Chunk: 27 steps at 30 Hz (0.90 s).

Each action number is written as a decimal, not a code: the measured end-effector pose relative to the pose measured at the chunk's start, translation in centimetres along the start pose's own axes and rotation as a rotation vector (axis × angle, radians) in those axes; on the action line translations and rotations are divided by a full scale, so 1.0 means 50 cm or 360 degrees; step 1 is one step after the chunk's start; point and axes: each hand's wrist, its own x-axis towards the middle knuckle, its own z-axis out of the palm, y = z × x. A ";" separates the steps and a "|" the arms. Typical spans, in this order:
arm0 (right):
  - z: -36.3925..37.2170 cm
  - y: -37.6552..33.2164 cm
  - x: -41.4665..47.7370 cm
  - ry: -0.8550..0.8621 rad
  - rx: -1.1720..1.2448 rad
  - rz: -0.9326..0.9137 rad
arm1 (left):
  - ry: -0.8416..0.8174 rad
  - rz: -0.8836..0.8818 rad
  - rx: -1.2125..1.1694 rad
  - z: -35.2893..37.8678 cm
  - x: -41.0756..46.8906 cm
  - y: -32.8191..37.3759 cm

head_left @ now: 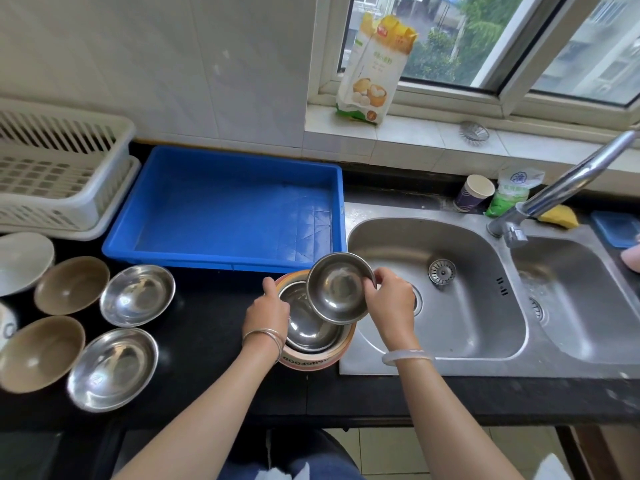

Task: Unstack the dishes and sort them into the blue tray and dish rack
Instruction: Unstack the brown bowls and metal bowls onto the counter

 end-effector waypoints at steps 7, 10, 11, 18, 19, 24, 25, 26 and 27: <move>-0.007 -0.004 0.001 -0.0016 0.0061 -0.0006 | 0.0207 0.0200 0.0264 -0.030 0.005 0.013; -0.018 -0.017 0.002 -0.0015 0.0179 -0.0054 | 0.0288 0.0221 0.0227 -0.049 0.007 0.014; -0.024 -0.024 0.002 -0.0041 0.0236 -0.0062 | 0.0318 0.0224 0.0179 -0.058 0.007 0.011; -0.029 -0.114 0.025 -0.0304 0.0598 -0.0066 | 0.0596 0.0149 -0.0216 -0.146 -0.007 -0.067; -0.019 -0.130 0.027 -0.0361 0.0612 -0.0061 | 0.0611 0.0122 -0.0246 -0.154 -0.013 -0.085; 0.079 -0.210 0.026 -0.0632 0.0535 -0.0121 | 0.0634 -0.0109 -0.0297 -0.155 -0.052 -0.188; 0.103 -0.225 0.022 -0.0680 0.0486 -0.0150 | 0.0636 -0.0162 -0.0305 -0.152 -0.060 -0.207; 0.127 -0.238 0.019 -0.0729 0.0433 -0.0175 | 0.0629 -0.0215 -0.0304 -0.148 -0.067 -0.224; 0.151 -0.250 0.015 -0.0778 0.0389 -0.0191 | 0.0617 -0.0261 -0.0294 -0.144 -0.073 -0.241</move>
